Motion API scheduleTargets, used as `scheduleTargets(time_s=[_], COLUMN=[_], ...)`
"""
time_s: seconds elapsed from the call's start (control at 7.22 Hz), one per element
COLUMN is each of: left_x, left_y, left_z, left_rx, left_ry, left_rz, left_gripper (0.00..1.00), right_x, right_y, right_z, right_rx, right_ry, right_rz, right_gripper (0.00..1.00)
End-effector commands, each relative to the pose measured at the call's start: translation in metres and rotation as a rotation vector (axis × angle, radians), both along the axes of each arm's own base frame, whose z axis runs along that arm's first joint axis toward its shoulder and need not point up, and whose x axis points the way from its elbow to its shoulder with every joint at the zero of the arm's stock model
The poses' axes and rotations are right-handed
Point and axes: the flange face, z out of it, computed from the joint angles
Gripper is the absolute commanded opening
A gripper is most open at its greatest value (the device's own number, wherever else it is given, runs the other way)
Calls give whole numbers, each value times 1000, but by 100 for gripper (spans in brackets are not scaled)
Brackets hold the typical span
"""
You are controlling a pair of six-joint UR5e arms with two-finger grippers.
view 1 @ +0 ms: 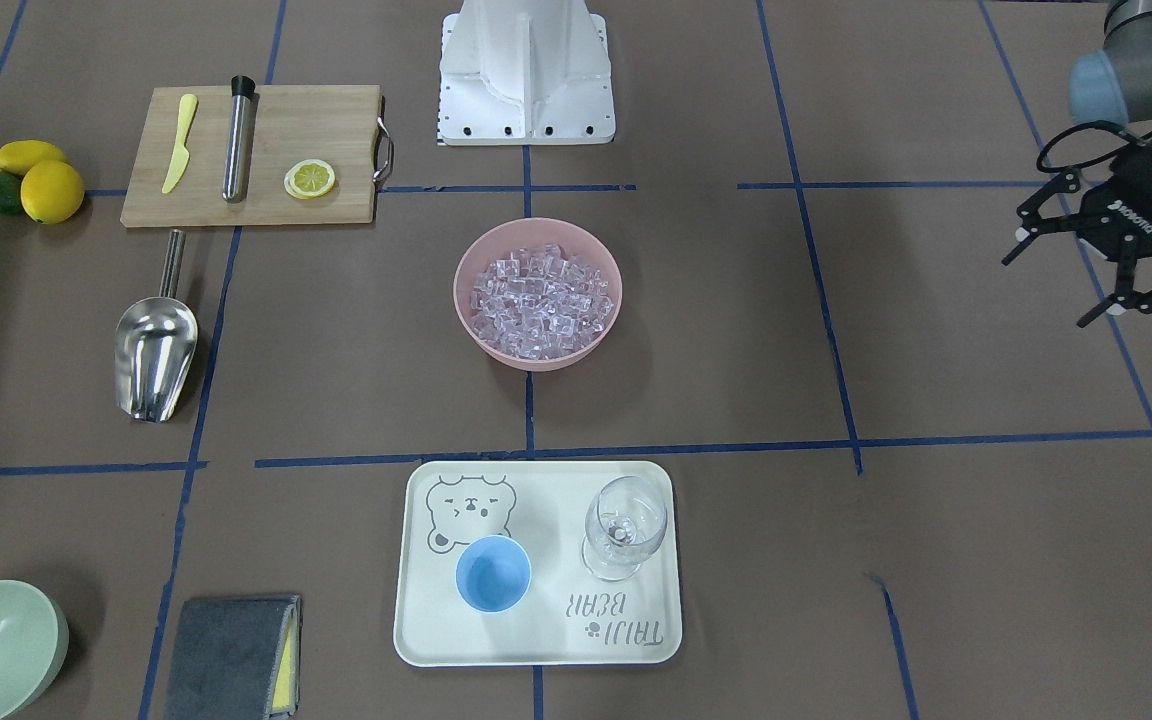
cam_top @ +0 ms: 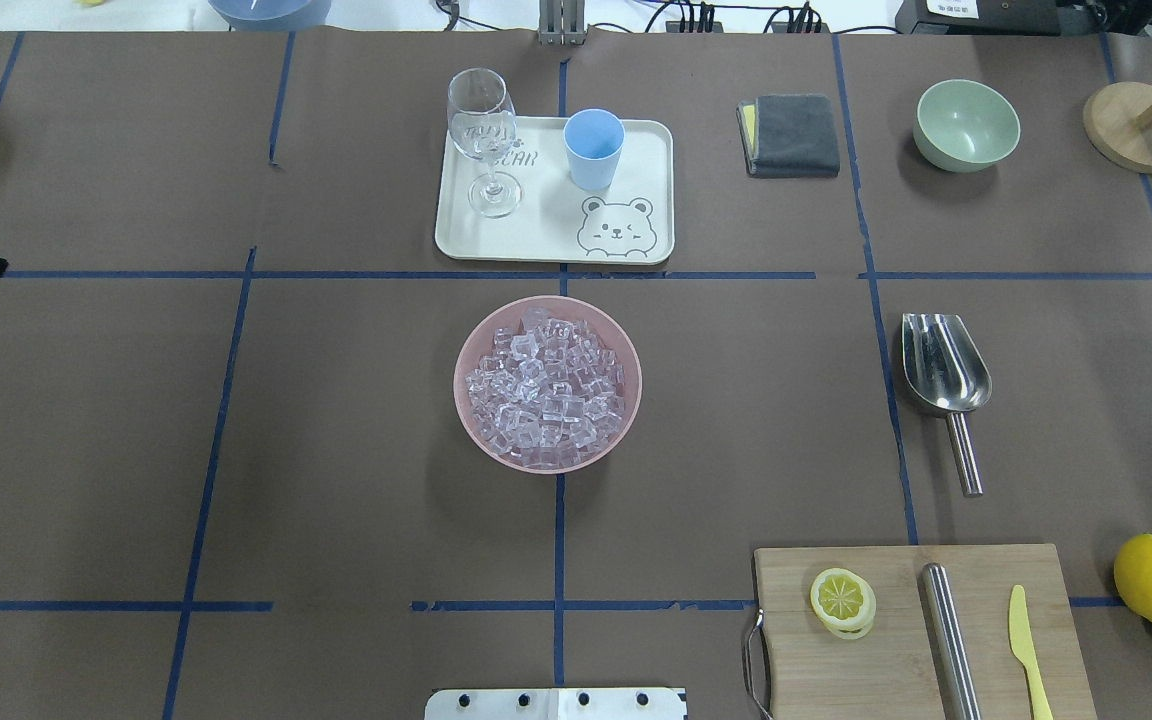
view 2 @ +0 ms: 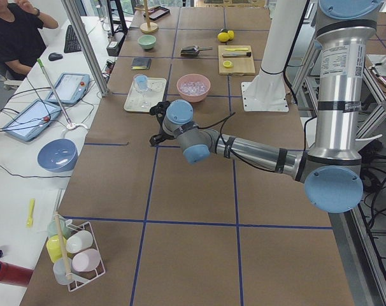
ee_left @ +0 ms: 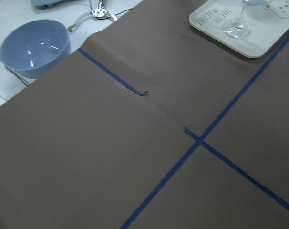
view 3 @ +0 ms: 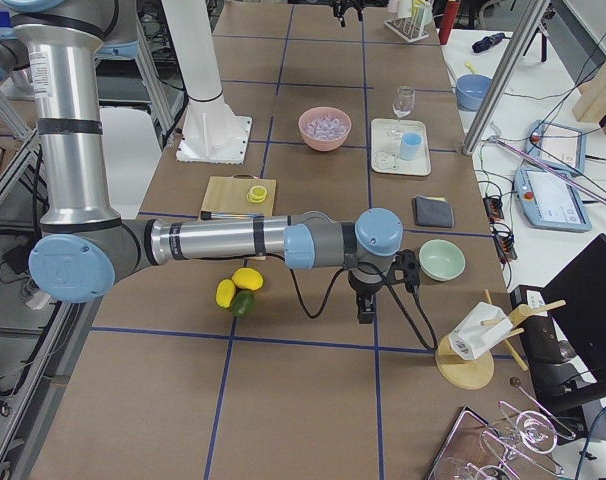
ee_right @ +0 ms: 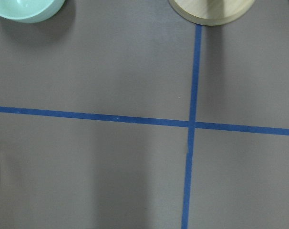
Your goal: Put ice in cup with scoop
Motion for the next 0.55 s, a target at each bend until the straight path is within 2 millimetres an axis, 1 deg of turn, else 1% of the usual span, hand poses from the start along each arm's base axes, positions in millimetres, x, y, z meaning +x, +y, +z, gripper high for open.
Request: scheduleTargets(time_s=[0.0, 0.14, 0.28, 0.42], left_x=[55, 65, 86, 119], left_y=[-4, -5, -5, -6], left_z=[-36, -44, -49, -72], left_rx=[106, 145, 156, 190], left_ry=[21, 23, 30, 51], left_rz=[106, 132, 166, 211], left_gripper=[100, 100, 100, 100], right_x=[-59, -84, -95, -116], right_y=[-16, -12, -8, -4], right_z=[-32, -55, -70, -82], right_rx=[-55, -33, -4, -40], right_ry=[-11, -24, -27, -27], right_rz=[0, -29, -51, -34], right_gripper=[100, 100, 100, 100])
